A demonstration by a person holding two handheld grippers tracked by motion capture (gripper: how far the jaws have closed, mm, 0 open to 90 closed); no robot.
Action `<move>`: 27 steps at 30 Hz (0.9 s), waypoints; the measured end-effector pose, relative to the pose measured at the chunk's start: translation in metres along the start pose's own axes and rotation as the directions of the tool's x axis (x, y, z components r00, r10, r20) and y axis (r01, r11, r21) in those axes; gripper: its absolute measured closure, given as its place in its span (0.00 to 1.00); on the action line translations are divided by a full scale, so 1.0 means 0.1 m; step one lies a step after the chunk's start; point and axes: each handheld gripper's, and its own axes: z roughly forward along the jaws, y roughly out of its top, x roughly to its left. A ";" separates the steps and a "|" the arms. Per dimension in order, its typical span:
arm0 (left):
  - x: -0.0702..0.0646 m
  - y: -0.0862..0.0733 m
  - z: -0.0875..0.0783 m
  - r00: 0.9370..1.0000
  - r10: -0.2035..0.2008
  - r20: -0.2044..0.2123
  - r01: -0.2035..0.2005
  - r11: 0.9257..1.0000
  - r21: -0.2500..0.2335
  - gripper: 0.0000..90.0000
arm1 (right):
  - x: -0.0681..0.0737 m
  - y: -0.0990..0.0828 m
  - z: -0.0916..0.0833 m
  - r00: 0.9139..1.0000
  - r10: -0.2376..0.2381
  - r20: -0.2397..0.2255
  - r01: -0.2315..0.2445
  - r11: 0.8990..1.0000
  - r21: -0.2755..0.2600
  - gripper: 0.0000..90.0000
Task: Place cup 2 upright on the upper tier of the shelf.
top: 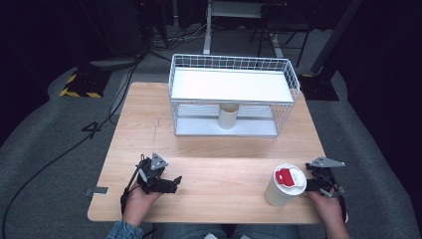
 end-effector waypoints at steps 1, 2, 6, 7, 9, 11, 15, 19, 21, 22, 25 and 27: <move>-0.01 -0.01 0.02 1.000 -0.011 -0.003 0.011 1.000 0.003 0.04 | 0.00 0.00 0.00 1.000 -0.007 -0.003 0.007 1.000 0.000 0.08; 0.00 -0.02 0.03 1.000 -0.012 -0.008 0.012 1.000 0.013 0.04 | 0.00 0.00 0.00 1.000 -0.007 -0.003 0.007 1.000 0.000 0.08; 0.01 -0.06 0.10 0.999 -0.032 -0.009 0.032 0.999 0.031 0.04 | 0.00 -0.02 -0.03 1.000 -0.011 -0.004 0.011 1.000 -0.003 0.08; 0.02 -0.07 0.11 0.999 -0.037 -0.009 0.037 0.999 0.038 0.04 | -0.01 -0.03 -0.06 1.000 0.003 -0.015 -0.003 1.000 -0.012 0.08; 0.03 -0.09 0.13 0.999 -0.042 -0.014 0.043 0.998 0.046 0.04 | -0.01 -0.03 -0.07 1.000 0.010 -0.023 -0.010 1.000 -0.019 0.09; 0.05 -0.11 0.16 0.999 -0.025 -0.036 0.028 0.998 0.059 0.04 | -0.01 -0.03 -0.10 1.000 -0.001 -0.024 0.000 1.000 -0.019 0.10; 0.06 -0.15 0.17 0.997 -0.059 -0.046 0.061 0.998 0.034 0.00 | -0.01 -0.03 -0.12 0.999 -0.010 -0.030 0.009 1.000 -0.018 0.10; 0.06 -0.16 0.17 0.997 -0.064 -0.046 0.065 0.997 0.031 0.00 | -0.02 -0.04 -0.12 0.999 -0.008 -0.031 0.008 1.000 -0.014 0.10; 0.06 -0.16 0.16 0.997 -0.061 -0.046 0.062 0.998 0.032 0.00 | -0.03 -0.04 -0.13 0.999 0.003 -0.038 -0.003 1.000 -0.011 0.10; 0.06 -0.16 0.17 0.997 -0.062 -0.045 0.063 0.997 0.032 0.00 | -0.03 -0.05 -0.14 0.999 0.007 -0.039 -0.008 1.000 -0.014 0.10; 0.07 -0.16 0.16 0.997 -0.063 -0.045 0.064 0.997 0.032 0.01 | -0.04 -0.05 -0.17 0.999 0.018 -0.040 -0.018 1.000 -0.018 0.10; 0.08 -0.16 0.17 0.998 -0.054 -0.039 0.055 0.998 0.034 0.01 | -0.04 -0.06 -0.21 0.998 0.032 -0.048 -0.033 0.999 -0.023 0.10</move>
